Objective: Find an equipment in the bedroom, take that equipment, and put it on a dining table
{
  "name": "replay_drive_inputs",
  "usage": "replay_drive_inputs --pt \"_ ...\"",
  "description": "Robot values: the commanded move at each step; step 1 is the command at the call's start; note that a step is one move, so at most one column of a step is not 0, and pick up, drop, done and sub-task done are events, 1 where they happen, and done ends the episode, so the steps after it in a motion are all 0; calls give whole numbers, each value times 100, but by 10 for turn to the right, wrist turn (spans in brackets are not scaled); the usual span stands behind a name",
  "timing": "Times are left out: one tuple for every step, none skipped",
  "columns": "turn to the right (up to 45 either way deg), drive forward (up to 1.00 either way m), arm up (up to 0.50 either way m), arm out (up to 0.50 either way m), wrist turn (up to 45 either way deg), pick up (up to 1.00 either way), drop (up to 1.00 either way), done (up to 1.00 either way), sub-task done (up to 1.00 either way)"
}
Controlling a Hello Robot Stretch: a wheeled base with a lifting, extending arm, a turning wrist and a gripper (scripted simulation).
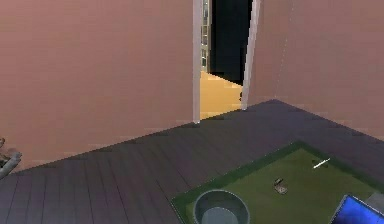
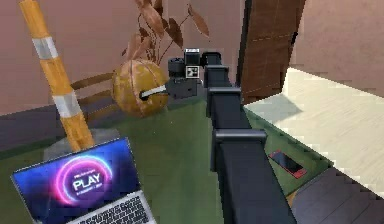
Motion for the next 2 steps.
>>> replay_drive_inputs --pt "0 0 -10 0 0 0 0 0 0" --pt "0 0 -32 0 0 0 0 0 0"
